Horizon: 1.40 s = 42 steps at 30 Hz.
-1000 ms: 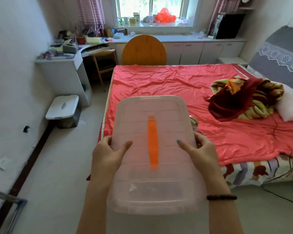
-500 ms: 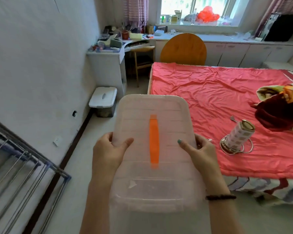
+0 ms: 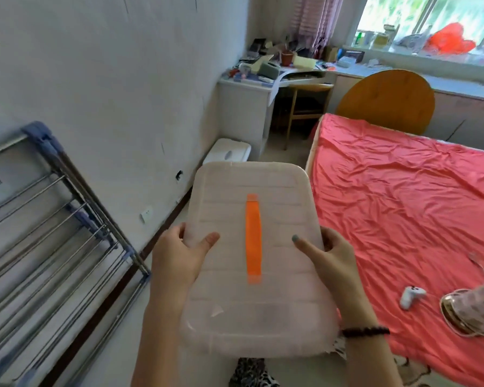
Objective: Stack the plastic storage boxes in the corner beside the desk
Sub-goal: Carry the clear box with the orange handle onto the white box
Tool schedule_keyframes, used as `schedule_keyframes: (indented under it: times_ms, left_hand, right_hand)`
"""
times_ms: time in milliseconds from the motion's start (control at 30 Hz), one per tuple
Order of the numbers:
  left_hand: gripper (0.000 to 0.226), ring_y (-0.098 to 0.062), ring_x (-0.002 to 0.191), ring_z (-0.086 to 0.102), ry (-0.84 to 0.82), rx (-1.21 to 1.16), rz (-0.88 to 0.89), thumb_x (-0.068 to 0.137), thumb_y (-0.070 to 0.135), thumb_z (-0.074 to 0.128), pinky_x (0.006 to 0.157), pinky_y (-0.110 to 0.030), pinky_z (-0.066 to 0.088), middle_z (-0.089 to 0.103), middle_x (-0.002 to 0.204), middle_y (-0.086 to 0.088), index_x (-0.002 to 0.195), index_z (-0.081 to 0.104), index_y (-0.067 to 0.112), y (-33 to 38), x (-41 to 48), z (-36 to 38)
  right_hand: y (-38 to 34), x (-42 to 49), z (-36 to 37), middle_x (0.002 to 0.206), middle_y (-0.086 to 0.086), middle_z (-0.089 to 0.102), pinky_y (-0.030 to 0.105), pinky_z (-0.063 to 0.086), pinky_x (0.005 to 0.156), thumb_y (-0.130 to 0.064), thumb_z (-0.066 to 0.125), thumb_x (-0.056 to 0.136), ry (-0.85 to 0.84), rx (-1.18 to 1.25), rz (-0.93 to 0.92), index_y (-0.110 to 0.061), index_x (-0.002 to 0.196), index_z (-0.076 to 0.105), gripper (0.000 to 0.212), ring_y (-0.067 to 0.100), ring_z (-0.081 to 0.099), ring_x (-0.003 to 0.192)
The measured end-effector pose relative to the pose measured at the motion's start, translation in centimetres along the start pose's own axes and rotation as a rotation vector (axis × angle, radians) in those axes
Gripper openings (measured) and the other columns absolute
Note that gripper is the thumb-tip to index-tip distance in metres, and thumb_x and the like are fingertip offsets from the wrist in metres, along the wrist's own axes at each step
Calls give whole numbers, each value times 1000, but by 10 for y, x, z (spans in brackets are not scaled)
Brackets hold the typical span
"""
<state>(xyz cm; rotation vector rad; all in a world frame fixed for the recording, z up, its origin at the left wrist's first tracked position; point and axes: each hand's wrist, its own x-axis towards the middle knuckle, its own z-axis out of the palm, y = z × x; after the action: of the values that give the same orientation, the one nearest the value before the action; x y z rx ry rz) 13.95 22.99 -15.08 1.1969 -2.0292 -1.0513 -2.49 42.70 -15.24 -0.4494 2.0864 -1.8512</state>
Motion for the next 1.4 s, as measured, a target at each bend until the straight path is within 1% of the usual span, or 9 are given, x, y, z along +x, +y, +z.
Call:
schedule_keyframes:
  times_ms: [133, 200, 367, 433, 667, 867, 1067, 1167, 1400]
  left_hand:
    - [53, -6, 72, 53, 35, 2, -30, 67, 51, 78, 60, -19, 37, 57, 80, 14, 103, 65, 15, 3, 55, 17]
    - [51, -9, 74, 55, 49, 19, -45, 68, 52, 77, 63, -22, 38, 55, 79, 14, 101, 64, 16, 6, 84, 25]
    - [47, -9, 72, 54, 70, 35, -56, 68, 54, 75, 64, -23, 38, 55, 76, 17, 96, 61, 18, 25, 165, 50]
    - [42, 2, 69, 51, 73, 22, -50, 68, 54, 74, 58, -16, 35, 53, 74, 21, 92, 57, 24, 33, 191, 59]
    - [48, 5, 72, 51, 55, 8, -44, 69, 54, 74, 56, -12, 34, 54, 79, 22, 102, 60, 21, 46, 268, 81]
    - [53, -14, 83, 59, 8, 2, -31, 70, 53, 74, 63, -20, 40, 65, 92, 7, 106, 62, 17, 44, 349, 98]
    - [50, -2, 76, 57, -52, -10, 22, 68, 54, 75, 58, -12, 36, 60, 82, 18, 102, 63, 20, 41, 452, 104]
    - [54, -5, 77, 57, -83, -15, 50, 68, 55, 75, 59, -12, 36, 60, 82, 18, 106, 63, 19, 40, 504, 105]
    - [58, -11, 81, 58, -135, -25, 69, 66, 53, 77, 62, -15, 38, 58, 83, 18, 109, 64, 16, 32, 587, 113]
  right_hand:
    - [0, 69, 28, 87, -3, 75, 12, 50, 56, -12, 81, 75, -62, -37, -25, -9, 103, 72, 30, 0, 69, 69]
    - [-3, 103, 42, 86, -4, 74, 11, 48, 54, -12, 81, 75, -79, -40, -20, -9, 103, 71, 30, -3, 68, 65]
    - [-15, 192, 66, 84, -9, 72, 7, 46, 53, -15, 82, 73, -83, -45, -24, -15, 99, 70, 29, -7, 66, 63]
    - [-17, 221, 72, 84, -9, 73, 8, 47, 54, -17, 83, 73, -78, -56, -22, -17, 98, 70, 29, -5, 67, 65]
    - [-25, 293, 96, 86, -7, 75, 12, 51, 56, -19, 83, 72, -74, -36, 16, -26, 92, 69, 25, 2, 70, 71]
    - [-31, 354, 132, 86, -8, 74, 12, 51, 56, -17, 82, 73, -24, -35, 37, -21, 99, 69, 29, 1, 70, 72]
    - [-40, 411, 184, 93, -6, 73, 14, 54, 61, -23, 82, 74, 57, -44, 36, -18, 107, 69, 35, 2, 70, 77]
    - [-47, 440, 212, 94, -5, 73, 9, 50, 57, -22, 82, 74, 107, -46, 32, -15, 109, 69, 38, 0, 69, 75]
    - [-49, 491, 258, 95, -5, 73, 15, 54, 61, -26, 82, 74, 147, -67, 51, -18, 108, 68, 37, 4, 71, 79]
